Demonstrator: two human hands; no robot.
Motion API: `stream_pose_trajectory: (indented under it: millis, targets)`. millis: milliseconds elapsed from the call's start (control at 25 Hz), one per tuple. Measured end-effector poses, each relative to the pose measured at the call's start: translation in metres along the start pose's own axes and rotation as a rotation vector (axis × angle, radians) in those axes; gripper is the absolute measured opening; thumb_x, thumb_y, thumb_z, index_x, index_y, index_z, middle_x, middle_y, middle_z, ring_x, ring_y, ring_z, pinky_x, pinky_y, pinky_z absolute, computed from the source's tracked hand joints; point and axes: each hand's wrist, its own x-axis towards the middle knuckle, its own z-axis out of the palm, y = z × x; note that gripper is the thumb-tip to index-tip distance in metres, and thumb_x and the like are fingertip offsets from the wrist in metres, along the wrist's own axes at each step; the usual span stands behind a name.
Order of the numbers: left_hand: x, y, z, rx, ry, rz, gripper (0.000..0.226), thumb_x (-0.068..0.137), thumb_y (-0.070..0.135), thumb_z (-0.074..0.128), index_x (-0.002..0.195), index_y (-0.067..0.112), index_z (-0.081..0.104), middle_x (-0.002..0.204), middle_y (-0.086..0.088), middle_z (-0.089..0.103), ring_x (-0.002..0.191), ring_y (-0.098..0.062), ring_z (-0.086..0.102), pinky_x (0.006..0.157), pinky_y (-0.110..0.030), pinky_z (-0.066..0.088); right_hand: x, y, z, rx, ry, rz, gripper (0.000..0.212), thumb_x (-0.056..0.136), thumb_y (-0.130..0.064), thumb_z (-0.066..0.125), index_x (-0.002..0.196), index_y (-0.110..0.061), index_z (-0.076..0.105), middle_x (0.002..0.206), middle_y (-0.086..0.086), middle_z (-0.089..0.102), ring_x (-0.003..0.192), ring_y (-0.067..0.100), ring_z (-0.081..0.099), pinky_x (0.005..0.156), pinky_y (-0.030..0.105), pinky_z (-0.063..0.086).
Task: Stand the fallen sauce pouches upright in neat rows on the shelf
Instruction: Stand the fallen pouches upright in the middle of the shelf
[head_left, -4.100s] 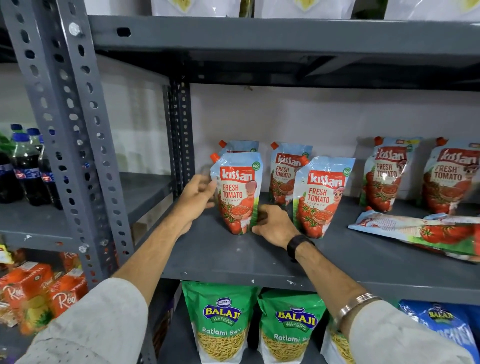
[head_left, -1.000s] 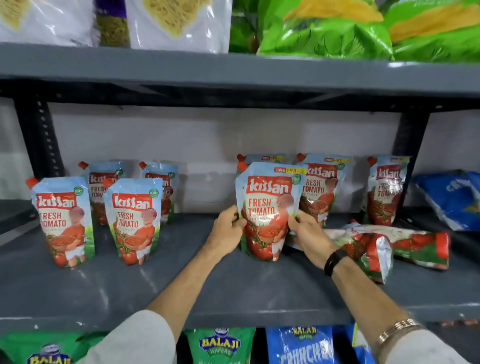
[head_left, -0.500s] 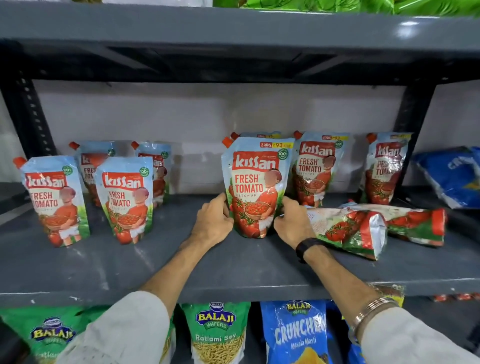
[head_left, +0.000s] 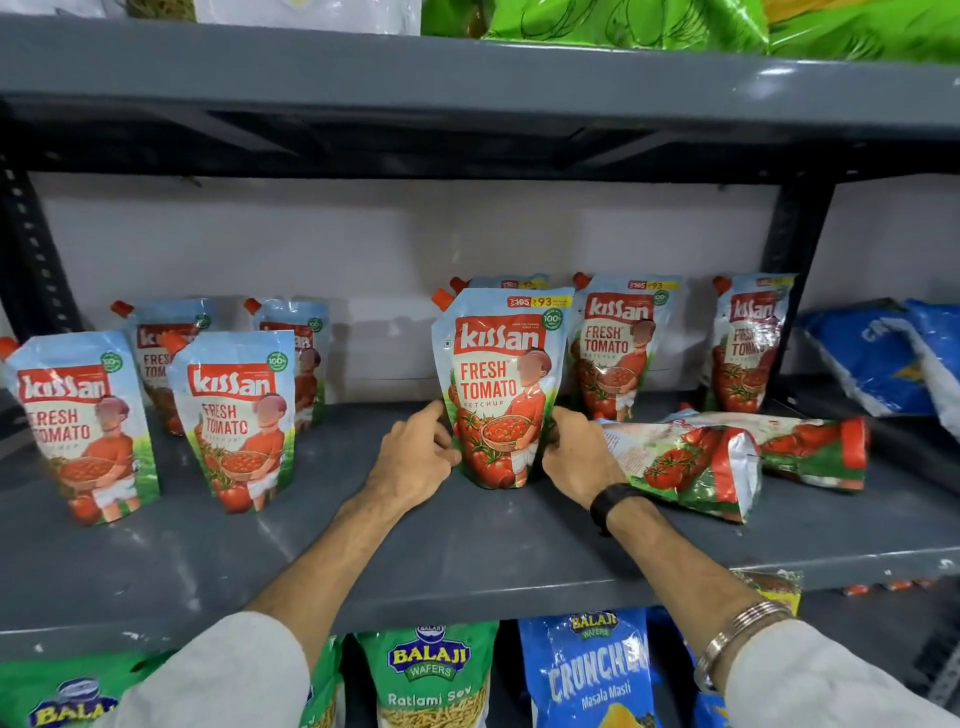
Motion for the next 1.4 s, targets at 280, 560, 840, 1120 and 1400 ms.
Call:
stream_pose_trajectory:
  millis: [280,560,840,1120,1400]
  targets:
    - [-0.005,0.007,0.005,-0.025,0.013,-0.049,0.04,0.08,0.012,0.077,0.112,0.026,0.058,0.087,0.009,0.069,0.079,-0.008,0.069,0.069,-0.029,0.055,-0.03,0.023,-0.045,-0.895,-0.061,0.014,0.053,0.083,-0.029,0.065,0.133,-0.015,0.054,0.137,0.01,0.055,0.128,0.035,0.047,0.105,0.054,0.037]
    - [-0.068,0.021,0.004,0.007,0.262,-0.167,0.02,0.076,0.025,0.079,0.076,0.032,0.061,0.061,0.01,0.065,0.06,-0.001,0.062,0.058,-0.023,0.041,-0.039,0.043,-0.072,-0.934,0.033,-0.322,0.025,0.095,-0.015,0.052,0.115,-0.014,0.066,0.109,0.009,0.074,0.099,0.032,0.071,0.075,0.039,0.052]
    - [-0.08,0.107,0.044,-0.074,-0.162,-0.005,0.012,0.083,0.02,0.074,0.081,0.032,0.076,0.068,0.019,0.071,0.067,0.005,0.063,0.071,-0.022,0.054,-0.001,0.07,-0.149,-0.268,0.32,-0.092,0.013,0.094,-0.019,0.049,0.088,-0.017,0.06,0.093,0.014,0.073,0.084,0.041,0.07,0.072,0.045,0.057]
    - [-0.033,0.188,0.103,-0.571,-0.359,-0.119,0.037,0.101,0.032,0.055,0.136,0.026,0.049,0.132,0.001,0.065,0.121,-0.015,0.059,0.102,-0.032,0.047,0.018,0.097,-0.164,0.924,0.328,0.234,0.034,0.095,-0.005,0.045,0.066,-0.016,0.061,0.067,0.006,0.065,0.067,0.024,0.065,0.058,0.039,0.058]
    - [0.001,0.183,0.121,-0.649,-0.047,-0.114,0.034,0.098,0.006,0.055,0.131,0.014,0.061,0.13,-0.005,0.07,0.118,-0.019,0.065,0.103,-0.047,0.053,0.035,0.109,-0.13,1.193,0.202,0.367,0.054,0.093,0.003,0.039,0.048,-0.02,0.058,0.069,0.004,0.07,0.072,0.024,0.066,0.068,0.04,0.059]
